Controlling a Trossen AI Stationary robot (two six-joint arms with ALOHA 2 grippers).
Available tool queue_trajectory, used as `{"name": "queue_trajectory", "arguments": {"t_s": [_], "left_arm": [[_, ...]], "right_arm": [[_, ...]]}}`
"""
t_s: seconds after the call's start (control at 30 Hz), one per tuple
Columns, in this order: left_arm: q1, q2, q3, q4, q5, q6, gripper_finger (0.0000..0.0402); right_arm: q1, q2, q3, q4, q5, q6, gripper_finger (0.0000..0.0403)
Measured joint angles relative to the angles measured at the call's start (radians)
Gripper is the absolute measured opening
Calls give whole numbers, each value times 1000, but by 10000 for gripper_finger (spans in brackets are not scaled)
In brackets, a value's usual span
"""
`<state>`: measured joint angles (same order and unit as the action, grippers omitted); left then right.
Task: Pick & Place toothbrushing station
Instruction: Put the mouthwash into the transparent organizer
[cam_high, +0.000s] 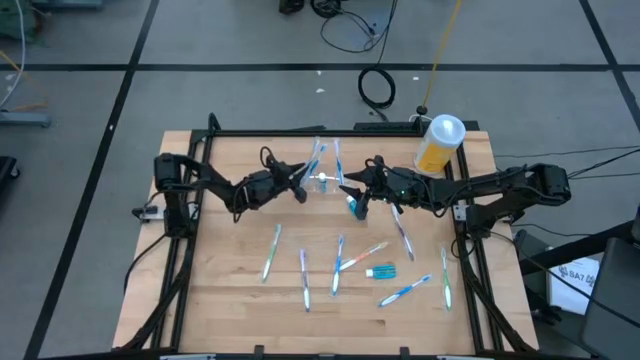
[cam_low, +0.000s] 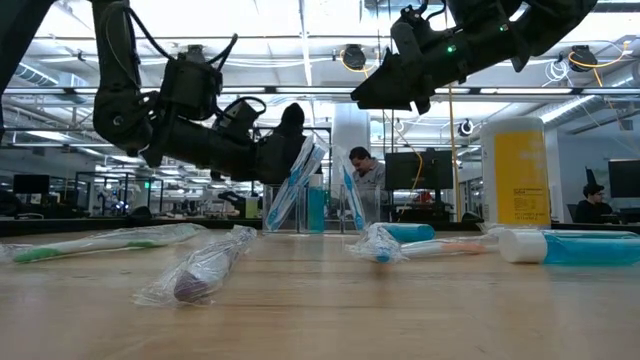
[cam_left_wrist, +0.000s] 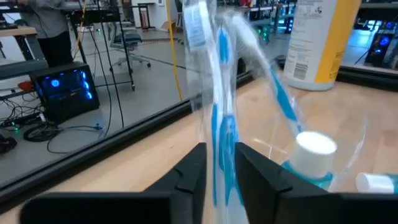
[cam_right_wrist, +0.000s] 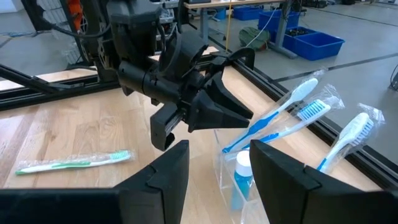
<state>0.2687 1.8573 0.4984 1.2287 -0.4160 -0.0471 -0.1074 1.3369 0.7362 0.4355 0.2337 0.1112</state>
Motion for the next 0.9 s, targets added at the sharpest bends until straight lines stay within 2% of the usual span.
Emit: {"name": "queue_trajectory", "arguments": {"t_s": [0.2, 0.37, 0.47, 0.7, 0.9], "left_arm": [[0, -92, 0, -187, -22, -12, 161], [-24, -209, 0, -272, -20, -44, 199], [-41, -294, 0, -333, -2, -30, 208], [-61, -479, 0, -490, 133, -14, 209], [-55, -570, 0, -551, 146, 22, 209]], "right_arm": [[0, 0, 0, -1, 0, 0, 164], [0, 0, 0, -37, 0, 3, 164], [0, 0, 0, -87, -1, 24, 164], [-10, 15, -7, -111, 0, 55, 164], [-11, 70, -13, -66, 0, 43, 181]]}}
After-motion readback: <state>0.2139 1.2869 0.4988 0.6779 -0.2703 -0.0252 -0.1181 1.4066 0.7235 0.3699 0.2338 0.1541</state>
